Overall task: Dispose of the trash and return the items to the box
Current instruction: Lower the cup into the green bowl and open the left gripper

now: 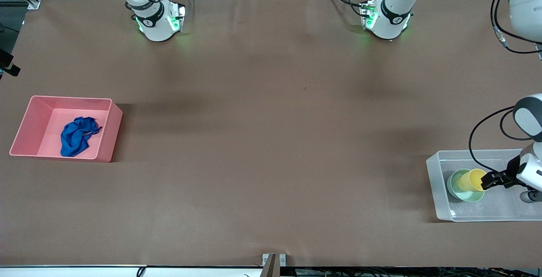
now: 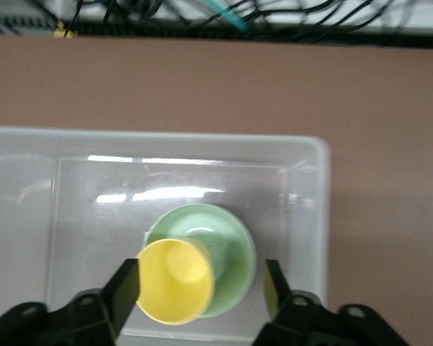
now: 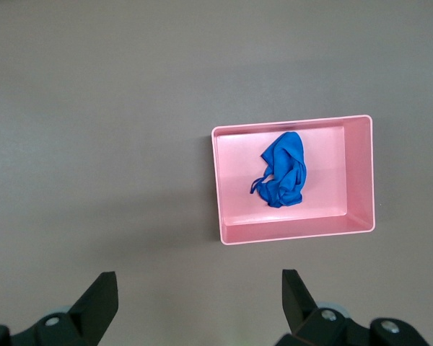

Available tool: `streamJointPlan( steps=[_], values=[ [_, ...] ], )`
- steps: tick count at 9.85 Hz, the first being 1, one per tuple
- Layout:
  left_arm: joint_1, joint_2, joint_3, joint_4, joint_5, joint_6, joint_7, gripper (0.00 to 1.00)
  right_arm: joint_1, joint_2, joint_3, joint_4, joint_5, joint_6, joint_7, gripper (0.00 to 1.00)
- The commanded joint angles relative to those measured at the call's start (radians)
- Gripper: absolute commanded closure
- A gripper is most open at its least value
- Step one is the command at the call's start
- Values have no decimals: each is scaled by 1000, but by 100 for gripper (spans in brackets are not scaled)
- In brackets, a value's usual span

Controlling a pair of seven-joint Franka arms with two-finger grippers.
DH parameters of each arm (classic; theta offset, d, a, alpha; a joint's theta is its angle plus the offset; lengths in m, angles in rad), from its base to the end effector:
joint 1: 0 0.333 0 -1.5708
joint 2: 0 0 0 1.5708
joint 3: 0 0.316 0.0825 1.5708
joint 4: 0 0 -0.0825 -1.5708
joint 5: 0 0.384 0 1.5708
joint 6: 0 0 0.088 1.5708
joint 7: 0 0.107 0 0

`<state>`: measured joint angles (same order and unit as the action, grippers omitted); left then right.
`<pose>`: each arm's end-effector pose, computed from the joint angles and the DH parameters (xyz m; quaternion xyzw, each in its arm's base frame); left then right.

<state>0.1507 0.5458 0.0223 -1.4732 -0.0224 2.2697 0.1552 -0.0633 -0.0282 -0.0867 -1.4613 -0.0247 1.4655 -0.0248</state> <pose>0.7179 0.1219 0.3865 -0.9921 -0.0126 -0.1240 0.0166 0.5275 -0.0835 0.6815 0.9978 -0.0640 0.0151 0.0124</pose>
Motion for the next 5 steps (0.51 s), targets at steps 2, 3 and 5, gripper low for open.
streamJointPlan(
  steps=[2,3,5],
  values=[
    [-78,-232,8,-113,-13,-203,24,0,-1,-9,4,-8,-15,-2,-1,0],
    [-89,-318,7,-146,-8,-263,23,0,-1,-9,4,-8,-15,-1,-1,0],
    [-95,-479,-18,-225,-7,-355,24,0,-1,-9,4,-8,-15,-1,-1,0]
  ],
)
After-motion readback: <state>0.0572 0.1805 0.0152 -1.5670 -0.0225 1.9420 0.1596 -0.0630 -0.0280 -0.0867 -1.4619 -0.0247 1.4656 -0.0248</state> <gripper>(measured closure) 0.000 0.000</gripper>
